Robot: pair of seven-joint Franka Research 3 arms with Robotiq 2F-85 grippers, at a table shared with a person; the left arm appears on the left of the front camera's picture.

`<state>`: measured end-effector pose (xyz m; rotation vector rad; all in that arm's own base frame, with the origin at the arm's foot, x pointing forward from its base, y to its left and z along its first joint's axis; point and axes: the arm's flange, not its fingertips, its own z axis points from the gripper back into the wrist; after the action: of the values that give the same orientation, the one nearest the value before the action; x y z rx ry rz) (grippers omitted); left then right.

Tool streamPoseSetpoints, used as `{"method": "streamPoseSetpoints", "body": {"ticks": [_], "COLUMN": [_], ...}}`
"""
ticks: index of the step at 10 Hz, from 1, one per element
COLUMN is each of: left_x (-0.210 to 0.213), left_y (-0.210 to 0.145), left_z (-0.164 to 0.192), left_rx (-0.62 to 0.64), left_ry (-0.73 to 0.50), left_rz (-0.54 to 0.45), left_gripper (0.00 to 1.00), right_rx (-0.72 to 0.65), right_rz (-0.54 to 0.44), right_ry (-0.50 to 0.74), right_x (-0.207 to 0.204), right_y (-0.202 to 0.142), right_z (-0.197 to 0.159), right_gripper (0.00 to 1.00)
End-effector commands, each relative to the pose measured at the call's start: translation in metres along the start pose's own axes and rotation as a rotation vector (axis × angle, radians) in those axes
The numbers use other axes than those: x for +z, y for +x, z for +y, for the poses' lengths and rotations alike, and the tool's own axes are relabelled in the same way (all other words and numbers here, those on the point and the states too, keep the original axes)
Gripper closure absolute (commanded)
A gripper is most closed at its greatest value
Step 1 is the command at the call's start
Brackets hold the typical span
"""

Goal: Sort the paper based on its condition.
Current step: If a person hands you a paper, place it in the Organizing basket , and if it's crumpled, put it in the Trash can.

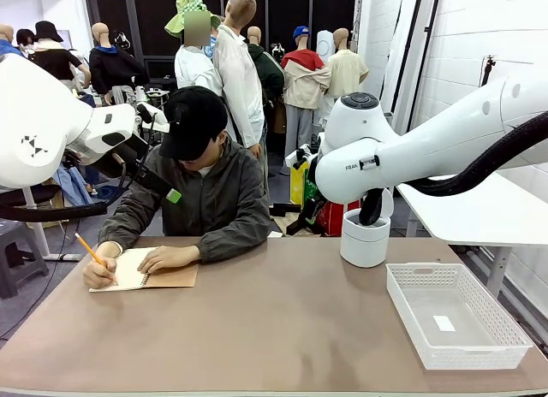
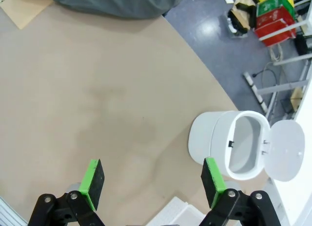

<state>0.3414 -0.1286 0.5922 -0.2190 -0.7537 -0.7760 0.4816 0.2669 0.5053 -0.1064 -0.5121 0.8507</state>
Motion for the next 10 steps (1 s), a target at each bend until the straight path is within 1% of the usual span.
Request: {"method": "streamPoseSetpoints", "body": {"ticks": [1,2,4,5,7,9,10], "left_x": [0.001,0.001,0.001,0.001,0.001,0.001,0.001], "left_y": [0.001,0.001,0.001,0.001,0.001,0.001,0.001], "left_z": [0.002,0.002,0.002,0.002,0.002,0.002,0.002], "left_rx": [0.003,0.003,0.003,0.003,0.003,0.003,0.003], "left_ry": [-0.005,-0.005,-0.005,-0.005,-0.005,-0.005,-0.005], "left_rz": [0.001,0.001,0.001,0.001,0.001,0.001,0.001], "left_gripper": [0.00,0.00,0.00,0.00,0.00,0.00,0.00], "right_rx": [-0.003,-0.009,-0.004,0.011,0.055,0.068,0.060], "right_rz": [-0.061,-0.083,-0.065,-0.094,-0.187,-0.262,-0.285], "right_ry": [0.081,0.127,0.159,0.173,0.195,0.177,0.159], "right_x": [0.017,0.033,0.058,0.068,0.090,0.111,0.117], "right_y": [0.002,0.001,-0.007,-0.010,-0.022,-0.039,-0.046], "right_z": [0.006,0.011,0.023,0.031,0.042,0.047,0.048], "right_gripper": [0.00,0.00,0.00,0.00,0.00,0.00,0.00]}}
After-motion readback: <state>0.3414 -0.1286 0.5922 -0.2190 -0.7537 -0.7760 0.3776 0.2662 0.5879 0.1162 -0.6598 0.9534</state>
